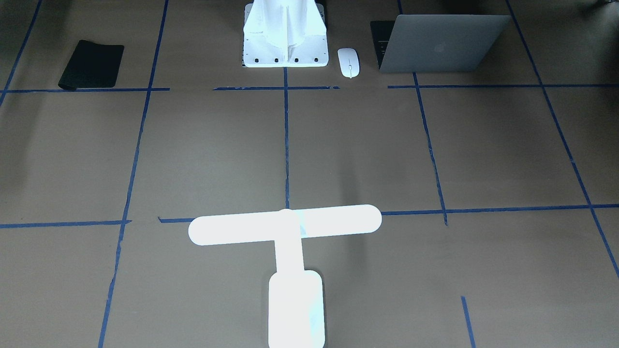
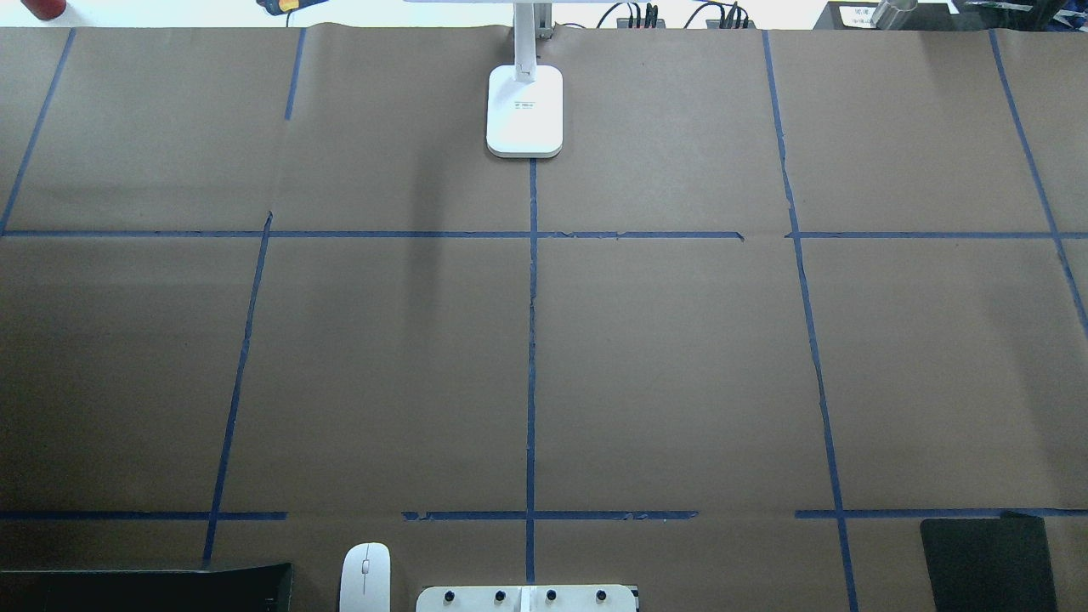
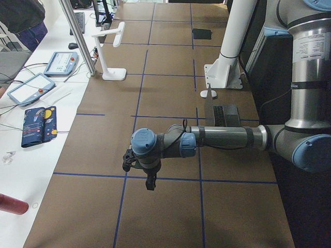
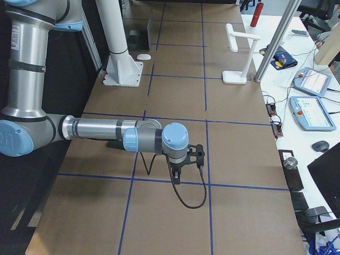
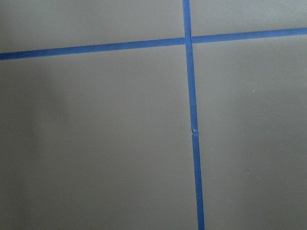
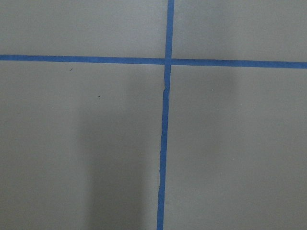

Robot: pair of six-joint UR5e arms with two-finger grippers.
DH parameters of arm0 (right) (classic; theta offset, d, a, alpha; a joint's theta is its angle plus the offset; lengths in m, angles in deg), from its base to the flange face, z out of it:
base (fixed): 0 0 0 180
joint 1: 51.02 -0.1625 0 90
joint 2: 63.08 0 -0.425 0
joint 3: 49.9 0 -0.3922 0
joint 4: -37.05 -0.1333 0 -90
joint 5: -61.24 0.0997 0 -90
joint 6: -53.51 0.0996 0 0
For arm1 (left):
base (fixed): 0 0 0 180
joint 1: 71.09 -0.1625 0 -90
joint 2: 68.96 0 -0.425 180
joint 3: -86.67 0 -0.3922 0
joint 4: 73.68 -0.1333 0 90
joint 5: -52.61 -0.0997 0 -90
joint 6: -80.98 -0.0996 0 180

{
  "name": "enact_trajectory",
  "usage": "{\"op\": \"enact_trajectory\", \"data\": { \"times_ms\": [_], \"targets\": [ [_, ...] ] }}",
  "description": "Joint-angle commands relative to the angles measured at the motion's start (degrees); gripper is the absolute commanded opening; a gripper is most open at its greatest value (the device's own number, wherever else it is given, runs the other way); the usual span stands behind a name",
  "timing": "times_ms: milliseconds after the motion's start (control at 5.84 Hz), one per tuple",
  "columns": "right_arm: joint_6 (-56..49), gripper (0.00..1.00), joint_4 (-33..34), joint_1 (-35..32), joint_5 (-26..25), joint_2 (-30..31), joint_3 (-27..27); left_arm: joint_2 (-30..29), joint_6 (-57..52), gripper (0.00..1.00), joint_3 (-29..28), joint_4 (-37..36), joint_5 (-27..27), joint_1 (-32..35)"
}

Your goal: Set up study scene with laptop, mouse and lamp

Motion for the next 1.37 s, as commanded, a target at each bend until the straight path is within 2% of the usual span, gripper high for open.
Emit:
{"op": "enact_trajectory", "data": {
  "times_ms": [0, 343, 514, 685, 856, 1199],
  "targets": [
    [0.0, 1.0, 0.0, 0.0, -0.1, -0.6, -0.3, -0.1, 0.2, 1.0, 0.3, -0.1, 0.0, 0.0],
    [0.0, 1.0, 0.0, 0.0, -0.1, -1.3, 0.0, 0.1, 0.9, 1.0, 3.1, -0.9, -0.1, 0.0],
    [0.0, 1.0, 0.1, 0.0, -0.2, -2.1, -0.9, 0.4, 5.1, 1.0, 6.4, -1.1, -0.1, 0.1],
    [-0.3, 1.0, 0.0, 0.0, -0.2, -2.1, -0.1, 1.4, 8.4, 1.0, 12.2, -5.6, -0.2, 0.2],
    [-0.2, 1.0, 0.0, 0.0, -0.3, -2.2, -0.4, 1.1, 12.6, 1.0, 18.9, -14.2, -0.3, 0.0],
    [0.0, 1.0, 0.1, 0.0, -0.1, -2.0, -0.2, 2.0, 28.5, 1.0, 30.1, -21.9, -0.5, -0.3]
  ]
}}
